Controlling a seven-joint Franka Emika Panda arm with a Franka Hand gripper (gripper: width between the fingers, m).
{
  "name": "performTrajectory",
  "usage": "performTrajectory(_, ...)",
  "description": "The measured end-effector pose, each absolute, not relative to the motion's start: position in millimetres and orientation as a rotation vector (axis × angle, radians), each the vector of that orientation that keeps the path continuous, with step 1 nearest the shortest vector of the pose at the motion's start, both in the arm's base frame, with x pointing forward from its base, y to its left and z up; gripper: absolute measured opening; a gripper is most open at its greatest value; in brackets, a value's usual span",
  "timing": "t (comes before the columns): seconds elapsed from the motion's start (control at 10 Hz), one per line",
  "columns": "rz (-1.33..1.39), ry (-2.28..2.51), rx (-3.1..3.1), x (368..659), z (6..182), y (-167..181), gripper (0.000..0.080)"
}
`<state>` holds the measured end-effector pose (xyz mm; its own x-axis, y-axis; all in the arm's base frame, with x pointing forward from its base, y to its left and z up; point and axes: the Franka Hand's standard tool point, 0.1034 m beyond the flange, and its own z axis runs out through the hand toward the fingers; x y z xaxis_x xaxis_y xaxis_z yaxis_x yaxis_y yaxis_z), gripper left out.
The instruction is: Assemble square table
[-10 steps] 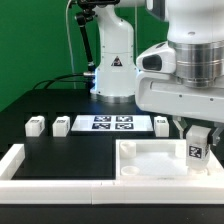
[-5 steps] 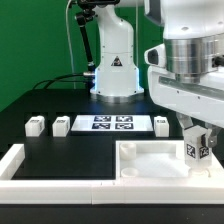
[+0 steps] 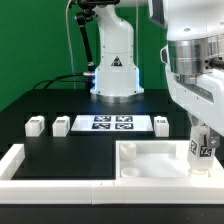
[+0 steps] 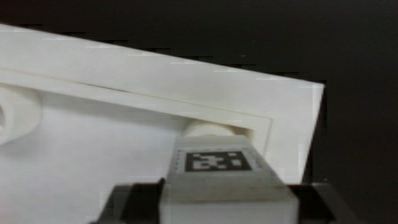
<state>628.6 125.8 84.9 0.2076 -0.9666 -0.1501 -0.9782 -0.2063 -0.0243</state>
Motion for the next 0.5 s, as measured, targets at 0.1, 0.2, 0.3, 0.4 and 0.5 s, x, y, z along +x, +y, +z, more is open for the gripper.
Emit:
performTrajectory(0.1, 0.154, 1.901, -2.351, 628.5, 84.8, 125.9, 0.0291)
performTrajectory(0.2, 0.154, 1.876, -2.371, 628.1, 84.3, 126.4, 0.0291)
performTrajectory(0.3, 0.151, 1.808, -2.421, 628.1, 84.6, 126.2, 0.0481)
performTrajectory(0.4, 0.169, 1.683, -2.522, 626.7, 86.6, 125.3, 0.0611)
performTrajectory(0.5, 0.197, 1.540, -2.632, 625.8, 90.1, 126.3, 0.0611)
